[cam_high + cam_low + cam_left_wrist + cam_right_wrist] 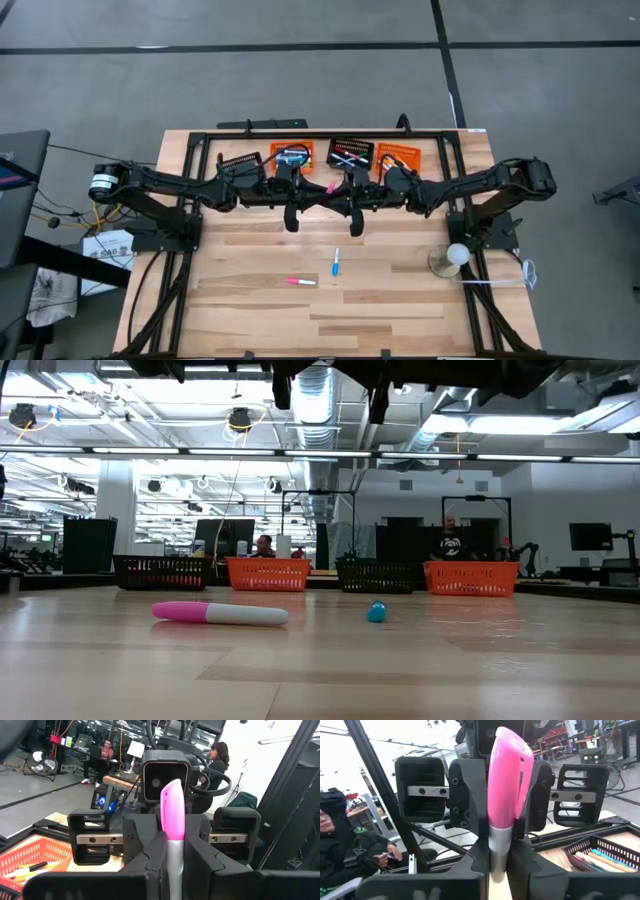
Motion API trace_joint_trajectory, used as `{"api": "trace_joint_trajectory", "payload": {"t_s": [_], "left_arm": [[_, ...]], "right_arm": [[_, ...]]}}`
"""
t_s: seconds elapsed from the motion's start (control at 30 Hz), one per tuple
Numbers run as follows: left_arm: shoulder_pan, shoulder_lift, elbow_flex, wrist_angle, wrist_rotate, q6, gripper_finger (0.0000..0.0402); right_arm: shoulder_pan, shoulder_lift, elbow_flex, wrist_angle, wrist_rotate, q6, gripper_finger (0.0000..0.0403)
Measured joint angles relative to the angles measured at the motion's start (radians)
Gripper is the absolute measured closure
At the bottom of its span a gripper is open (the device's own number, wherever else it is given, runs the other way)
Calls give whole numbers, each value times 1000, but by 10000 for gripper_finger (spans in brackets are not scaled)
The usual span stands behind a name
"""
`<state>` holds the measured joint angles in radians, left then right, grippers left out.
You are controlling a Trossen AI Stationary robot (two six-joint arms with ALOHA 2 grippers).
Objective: Pick & Place Markers
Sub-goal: Put the small pink highlighter pen into the right orange bin
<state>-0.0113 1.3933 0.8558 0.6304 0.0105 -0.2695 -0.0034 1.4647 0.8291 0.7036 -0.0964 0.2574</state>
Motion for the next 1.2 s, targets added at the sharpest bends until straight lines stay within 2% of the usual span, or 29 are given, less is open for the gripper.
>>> {"api": "trace_joint_trajectory", "payload": {"t_s": [0.3,0.57,0.93,1.2], "left_arm": [[0,1,0,-3,-9,2,335],[0,1,0,-4,-9,3,283],[1,1,0,-3,17,3,181],[10,-35,-2,-59,24,32,150]], "right_arm": [[-27,0,0,-8,-61,39,377],[-28,0,0,-16,-61,44,377],[-51,0,0,-43,-63,50,377],[-58,-1,0,-101,-62,58,377]]}}
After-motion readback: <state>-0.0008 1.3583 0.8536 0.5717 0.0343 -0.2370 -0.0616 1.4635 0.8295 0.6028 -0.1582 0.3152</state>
